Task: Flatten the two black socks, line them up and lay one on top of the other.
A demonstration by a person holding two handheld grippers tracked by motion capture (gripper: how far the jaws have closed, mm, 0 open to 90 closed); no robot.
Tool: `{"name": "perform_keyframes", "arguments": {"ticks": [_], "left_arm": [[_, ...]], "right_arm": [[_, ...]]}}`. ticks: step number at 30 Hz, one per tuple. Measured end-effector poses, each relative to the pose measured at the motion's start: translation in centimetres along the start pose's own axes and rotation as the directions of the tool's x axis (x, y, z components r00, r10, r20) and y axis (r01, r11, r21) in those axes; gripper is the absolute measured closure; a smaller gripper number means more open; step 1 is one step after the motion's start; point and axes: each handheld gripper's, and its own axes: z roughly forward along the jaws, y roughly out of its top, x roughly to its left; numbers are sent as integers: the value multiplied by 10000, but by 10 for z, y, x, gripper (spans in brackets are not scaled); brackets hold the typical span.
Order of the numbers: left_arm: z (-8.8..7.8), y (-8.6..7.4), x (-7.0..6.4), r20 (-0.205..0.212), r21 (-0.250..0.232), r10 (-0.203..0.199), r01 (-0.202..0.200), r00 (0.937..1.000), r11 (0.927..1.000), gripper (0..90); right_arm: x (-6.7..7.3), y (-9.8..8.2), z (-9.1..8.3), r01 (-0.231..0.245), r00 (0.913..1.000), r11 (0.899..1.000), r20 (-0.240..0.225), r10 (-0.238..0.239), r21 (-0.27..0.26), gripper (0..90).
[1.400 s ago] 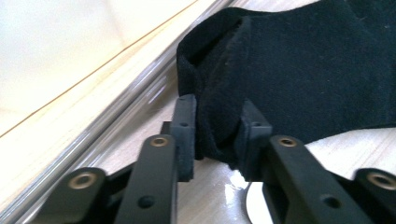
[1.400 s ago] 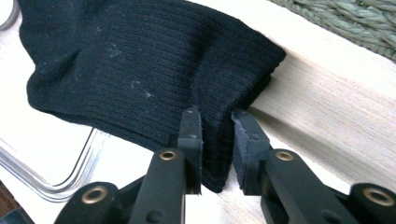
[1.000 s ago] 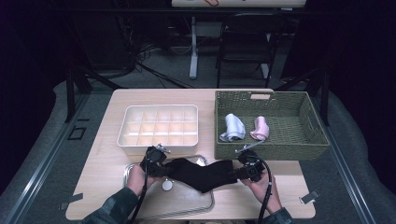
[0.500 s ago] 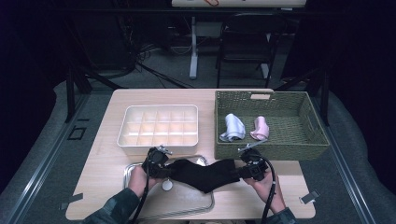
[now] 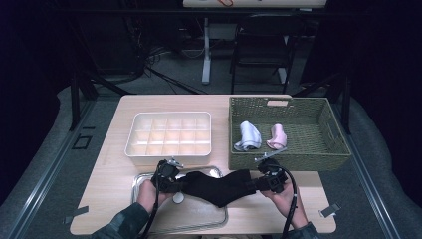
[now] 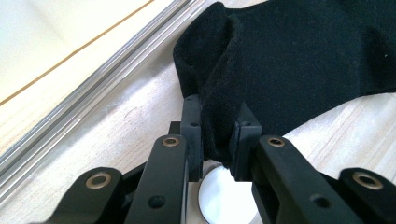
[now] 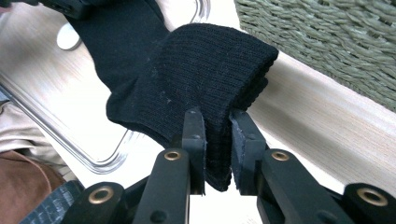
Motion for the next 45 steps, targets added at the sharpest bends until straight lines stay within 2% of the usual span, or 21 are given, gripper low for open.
{"name": "perform_keyframes", "arguments": {"ticks": [14,20,32,35,45], "left_arm": [[5,2,-5,106,-27,49,-49,9999,10000,792],[7,2,-8,94,-71,78,-78,9999,9999,792],[7,4,-11,95,-110,186,-185,9998,9998,792],[9,5,-12,59,-184,84,-83,9999,9998,794],[11,8,-15,296,-243,11,-3,9996,9997,794]], "right_arm": [[11,3,-17,316,9992,9990,-251,-324,-324,786],[14,5,-24,398,9985,9972,-356,-421,-631,786],[17,8,-24,485,9975,9964,-473,-519,-696,786],[18,9,-24,516,9972,9963,-507,-552,-692,786],[23,15,-24,675,9949,9943,-694,-733,-823,786]]}}
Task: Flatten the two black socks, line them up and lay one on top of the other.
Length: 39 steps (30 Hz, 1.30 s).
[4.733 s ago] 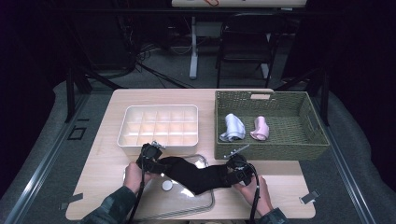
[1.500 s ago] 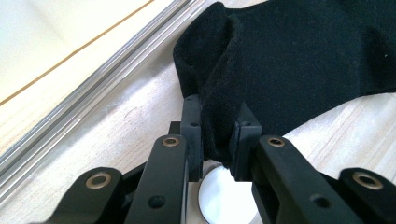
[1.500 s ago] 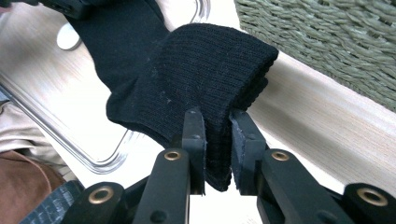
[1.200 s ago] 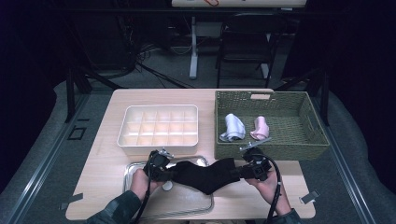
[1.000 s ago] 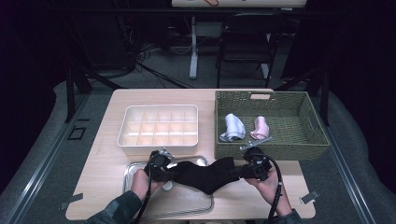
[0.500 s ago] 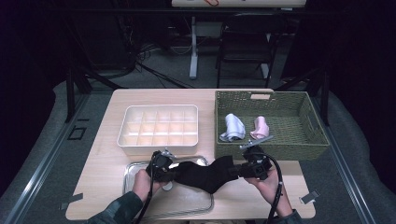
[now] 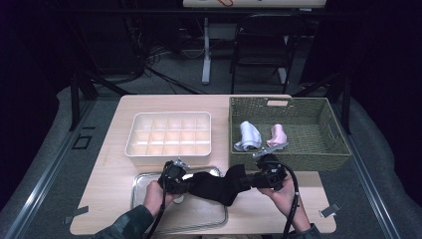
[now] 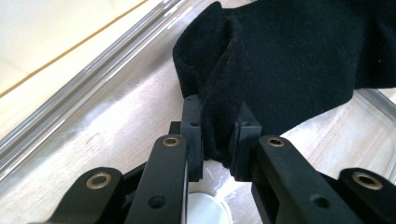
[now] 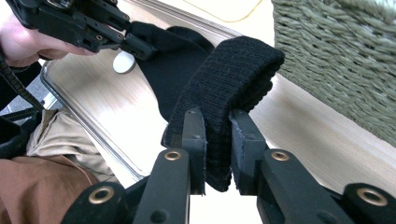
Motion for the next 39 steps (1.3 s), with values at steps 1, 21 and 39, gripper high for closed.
{"name": "perform_keyframes", "arguments": {"ticks": [1,21,39], "left_arm": [[0,0,-1,7,15,-3,3,10000,10000,794],[7,8,-8,289,217,-2,-4,9996,9998,793],[12,10,-12,623,303,-122,104,9980,9995,778]], "right_arm": [[1,1,0,49,10000,10000,6,-49,0,786],[31,30,33,1094,9936,9927,-335,-1078,512,786],[37,41,87,1304,9897,9785,378,-1381,1600,783]]}}
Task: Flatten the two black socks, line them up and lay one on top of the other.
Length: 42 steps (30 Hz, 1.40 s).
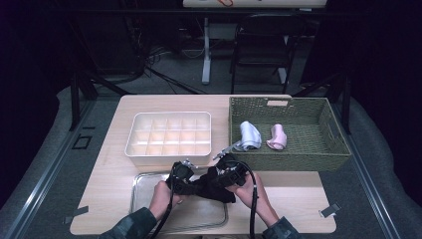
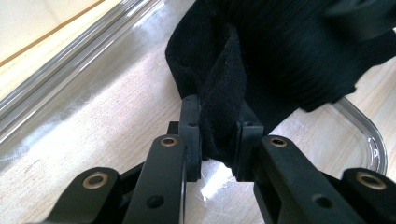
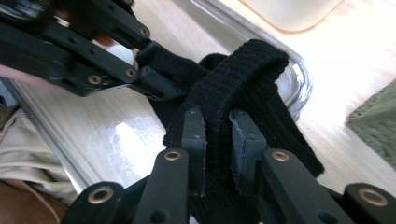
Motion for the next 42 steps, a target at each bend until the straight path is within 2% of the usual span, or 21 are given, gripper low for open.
{"name": "perform_keyframes", "arguments": {"ticks": [1,5,9,10,14,19,20,21,26,29,32,33,35,38,42], "left_arm": [[0,0,1,19,29,-8,8,10000,10000,774],[1,0,2,23,109,-64,64,10000,9999,729],[-1,0,3,-86,259,-104,106,9999,9996,588],[-3,0,3,-172,241,-128,132,9998,9996,541],[-10,-2,4,-207,211,-189,194,9996,9996,439],[-24,-4,4,-213,-43,-241,240,9995,9997,397],[-26,-4,4,-222,-89,-224,222,9995,9997,393],[-27,-3,4,-232,-149,-272,268,9994,9995,389],[-31,-2,2,-231,-281,-252,245,9994,9993,378],[-35,0,1,-220,-414,-180,171,9996,9990,369],[-39,3,-1,-200,-600,-271,259,9994,9979,361],[-40,3,-1,-222,-646,-267,252,9994,9976,360],[-43,4,-2,-247,-770,-325,305,9992,9966,357],[-44,6,-4,-253,-868,-290,267,9993,9959,353],[-40,12,-10,-127,-894,-204,192,9997,9958,340]], "right_arm": [[-1,0,2,64,10000,9998,-19,-64,161,782],[-2,0,8,-41,9999,9999,-162,43,139,764],[-2,-1,10,-299,9984,9996,-488,298,-19,726],[-3,0,8,-147,9983,9998,-558,152,103,714],[-1,0,4,-187,9961,9997,-863,173,-152,680],[-1,0,-2,-245,9920,9984,-1247,179,-514,652],[-1,-1,-4,-142,9922,9990,-1240,87,-431,651],[0,-1,-4,-264,9908,9979,-1342,182,-599,652],[-2,-3,-10,-230,9885,9971,-1508,119,-722,658],[-4,-6,-13,-302,9888,9959,-1482,173,-852,659],[-9,-9,-18,-354,9910,9953,-1320,232,-905,659],[-10,-11,-19,-492,9914,9942,-1259,370,-955,659],[-15,-15,-22,-436,9959,9959,-819,371,-794,659],[-25,-23,-21,-893,9942,9934,-670,845,-720,659],[-31,-37,-22,-1209,9922,9910,-379,1188,-576,655]]}}
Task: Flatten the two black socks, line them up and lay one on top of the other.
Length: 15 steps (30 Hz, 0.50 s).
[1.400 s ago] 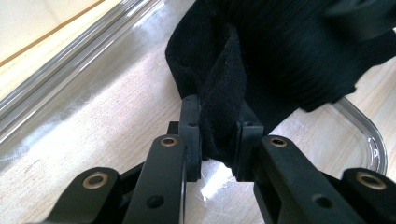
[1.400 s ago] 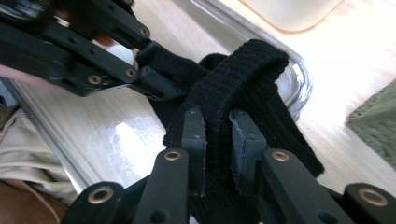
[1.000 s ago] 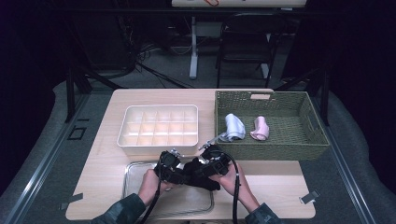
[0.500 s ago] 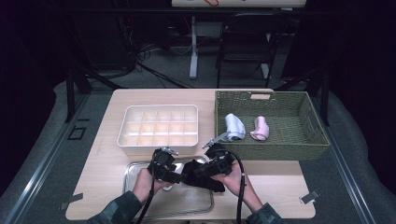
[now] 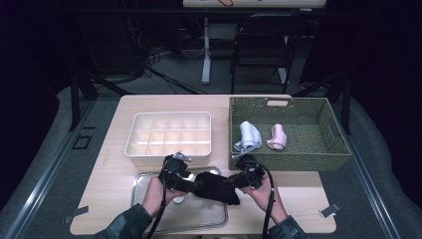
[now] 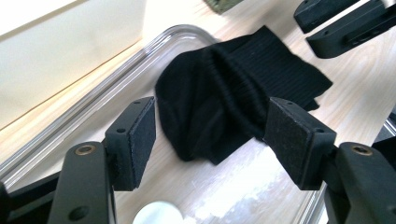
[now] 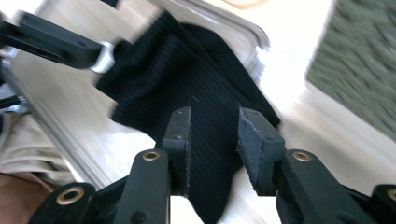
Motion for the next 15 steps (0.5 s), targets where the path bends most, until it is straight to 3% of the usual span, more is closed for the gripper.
{"name": "perform_keyframes", "arguments": {"ticks": [3,6,8,13,15], "left_arm": [[7,2,-3,-13,160,126,-126,9999,9998,333],[14,2,1,-76,333,-19,22,10000,9994,325],[17,1,5,-73,488,-126,129,9999,9987,323],[27,-2,11,-49,770,-225,228,9997,9968,327],[29,-3,12,4,882,-195,194,9998,9959,336]], "right_arm": [[-8,-10,2,-327,9993,9994,181,325,114,649],[-12,-19,7,-550,9984,9976,182,543,420,645],[-12,-24,11,-715,9973,9969,161,710,342,636],[-15,-27,15,-805,9967,9954,-4,807,524,629],[-17,-27,18,-688,9976,9942,61,686,822,627]]}}
